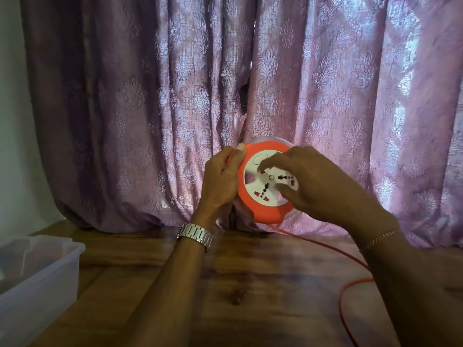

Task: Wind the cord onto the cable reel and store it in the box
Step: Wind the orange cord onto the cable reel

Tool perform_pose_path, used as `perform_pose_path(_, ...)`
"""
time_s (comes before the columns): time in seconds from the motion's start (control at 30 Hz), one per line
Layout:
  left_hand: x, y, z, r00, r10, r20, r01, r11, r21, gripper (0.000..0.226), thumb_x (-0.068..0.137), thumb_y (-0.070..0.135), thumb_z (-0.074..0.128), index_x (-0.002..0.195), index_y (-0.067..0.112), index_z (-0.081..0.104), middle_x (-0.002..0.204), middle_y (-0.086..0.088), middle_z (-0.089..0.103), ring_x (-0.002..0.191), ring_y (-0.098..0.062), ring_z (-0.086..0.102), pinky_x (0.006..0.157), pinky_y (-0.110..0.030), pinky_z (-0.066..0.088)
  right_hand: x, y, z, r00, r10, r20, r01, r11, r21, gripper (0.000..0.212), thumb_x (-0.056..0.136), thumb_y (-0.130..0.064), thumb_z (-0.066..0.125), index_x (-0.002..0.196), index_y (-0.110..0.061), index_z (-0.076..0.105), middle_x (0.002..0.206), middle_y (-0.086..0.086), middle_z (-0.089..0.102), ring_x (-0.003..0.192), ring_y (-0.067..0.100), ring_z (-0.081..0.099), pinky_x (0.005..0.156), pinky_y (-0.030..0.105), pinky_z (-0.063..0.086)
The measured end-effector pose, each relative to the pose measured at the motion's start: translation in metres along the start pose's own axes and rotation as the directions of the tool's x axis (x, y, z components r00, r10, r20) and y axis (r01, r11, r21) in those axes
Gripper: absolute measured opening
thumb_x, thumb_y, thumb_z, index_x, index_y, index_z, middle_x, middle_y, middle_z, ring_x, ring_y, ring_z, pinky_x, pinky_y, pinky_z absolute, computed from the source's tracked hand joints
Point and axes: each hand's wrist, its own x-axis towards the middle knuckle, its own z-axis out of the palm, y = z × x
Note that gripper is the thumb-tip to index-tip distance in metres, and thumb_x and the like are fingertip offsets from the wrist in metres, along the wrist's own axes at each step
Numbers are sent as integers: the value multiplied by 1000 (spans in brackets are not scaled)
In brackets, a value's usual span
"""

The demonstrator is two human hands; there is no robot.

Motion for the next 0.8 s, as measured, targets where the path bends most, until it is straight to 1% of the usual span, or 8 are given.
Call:
perform_pose_path(0.07, 0, 0, 1, 1000, -8, -9, 8, 1000, -8, 54, 95, 56, 54, 73, 7, 57, 70, -12, 63, 68, -27, 58, 74, -55, 52, -1, -3, 0, 987, 7, 159, -4, 1000, -17, 61, 82, -17, 59, 130, -50, 42, 132, 3, 48, 123, 25, 39, 98, 47, 41)
perform_pose_path(0.13, 0, 1, 1, 1000, 3, -6, -3, 1000, 1, 53, 95, 56, 53, 71, 10, 54, 70, -12, 62, 70, -21, 57, 74, -54, 52, 0, -8, 3, 980, 36, 193, -21, 997, -81, 69, 83, -13, 59, 132, -56, 38, 138, 6, 39, 126, 27, 33, 97, 45, 43)
perform_pose_path(0.23, 0, 2, 1, 1000, 19, -4, -19, 1000, 1, 59, 92, 61, 52, 73, 6, 54, 74, -19, 63, 71, -21, 57, 76, -54, 52, -2, -17, 3, 993, 31, 111, -13, 987, -158, 64, 82, -25, 62, 131, -59, 37, 140, 4, 37, 128, 27, 33, 88, 43, 47)
perform_pose_path(0.33, 0, 1, 0, 1000, 31, -3, -31, 1000, 1, 60, 92, 61, 52, 76, 4, 57, 78, -23, 66, 72, -21, 58, 76, -54, 52, -4, -20, 3, 1000, 31, -1, -31, 985, -172, 57, 80, -29, 59, 126, -59, 44, 132, 2, 49, 123, 28, 44, 82, 42, 49)
perform_pose_path(0.4, 0, 2, 1, 999, 38, -6, -38, 999, 12, 56, 94, 58, 53, 72, 6, 55, 71, -16, 63, 68, -19, 54, 70, -50, 50, -4, -21, 4, 996, 31, -78, -42, 989, -143, 56, 76, -29, 59, 122, -58, 50, 116, 1, 61, 108, 30, 56, 75, 42, 51)
perform_pose_path(0.5, 1, 2, 2, 999, 38, -13, -38, 999, 31, 47, 98, 50, 54, 64, 19, 48, 58, 5, 52, 60, -14, 47, 62, -38, 40, -3, -22, 6, 980, 98, -174, -117, 988, -103, 58, 68, -40, 67, 123, -53, 54, 104, -1, 71, 91, 32, 63, 70, 38, 52)
perform_pose_path(0.6, 2, 2, 2, 999, 33, -12, -33, 999, 34, 45, 99, 48, 55, 63, 22, 47, 56, 7, 51, 58, -14, 47, 61, -35, 39, -3, -26, 13, 942, 193, -276, -202, 979, -6, 61, 66, -53, 69, 125, -47, 56, 101, 2, 73, 89, 34, 62, 72, 36, 51)
perform_pose_path(0.8, 3, 1, -1, 999, 35, -22, -34, 999, 27, 47, 96, 53, 54, 63, 20, 48, 61, 2, 53, 64, -20, 49, 63, -45, 44, 2, -29, 27, 868, 314, -385, -305, 948, 86, 69, 69, -74, 56, 127, -37, 57, 105, 0, 72, 92, 32, 64, 78, 37, 51)
